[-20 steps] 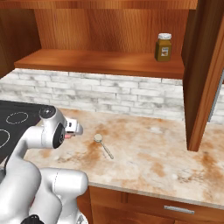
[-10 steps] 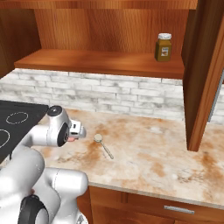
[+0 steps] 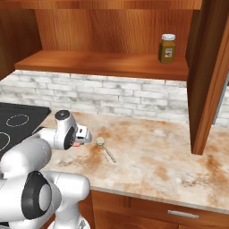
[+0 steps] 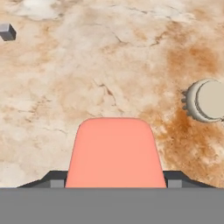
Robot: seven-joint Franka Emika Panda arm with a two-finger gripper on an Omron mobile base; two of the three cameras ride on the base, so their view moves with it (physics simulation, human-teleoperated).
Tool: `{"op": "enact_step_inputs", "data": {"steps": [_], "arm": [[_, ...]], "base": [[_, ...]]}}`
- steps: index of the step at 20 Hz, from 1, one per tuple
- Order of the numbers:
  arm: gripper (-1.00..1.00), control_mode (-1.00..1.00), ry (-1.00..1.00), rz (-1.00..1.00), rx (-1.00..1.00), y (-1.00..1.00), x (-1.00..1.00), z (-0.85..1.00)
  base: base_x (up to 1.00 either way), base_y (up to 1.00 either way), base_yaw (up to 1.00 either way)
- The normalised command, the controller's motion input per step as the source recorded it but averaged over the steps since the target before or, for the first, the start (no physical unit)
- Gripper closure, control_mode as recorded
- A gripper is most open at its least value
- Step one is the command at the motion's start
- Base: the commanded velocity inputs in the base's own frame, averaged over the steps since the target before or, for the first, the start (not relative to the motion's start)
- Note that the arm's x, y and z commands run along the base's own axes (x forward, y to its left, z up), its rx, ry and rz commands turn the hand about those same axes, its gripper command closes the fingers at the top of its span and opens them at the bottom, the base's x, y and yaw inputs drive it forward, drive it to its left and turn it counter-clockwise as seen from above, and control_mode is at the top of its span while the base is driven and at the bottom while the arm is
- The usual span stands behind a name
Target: Pick the bar soap and dish brush from the cabinet and place them on the counter.
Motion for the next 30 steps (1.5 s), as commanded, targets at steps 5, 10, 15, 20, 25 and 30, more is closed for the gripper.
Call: {"op": "enact_step_inputs", "data": {"steps": [5, 10, 15, 20, 25, 30], "arm": [[1.00, -1.00, -0.15, 0.00, 0.00, -0.15, -0.08, -0.34], [1.00, -1.00, -0.14, 0.00, 0.01, -0.13, -0.07, -0.38], [1.00, -1.00, -0.06, 0.00, 0.01, -0.09, -0.01, -0.53], [1.00, -1.00, -0.03, 0.00, 0.00, -0.10, 0.00, -0.55], [1.00, -1.00, -0.06, 0.00, 0.00, -0.04, -0.05, -0.27], [1.00, -1.00, -0.05, 0.00, 0.01, 0.00, -0.06, -0.17]], "base": [[0.00, 0.00, 0.00], [0.00, 0.00, 0.00], [0.00, 0.00, 0.00], [0.00, 0.00, 0.00], [0.00, 0.00, 0.00], [0.00, 0.00, 0.00]]}}
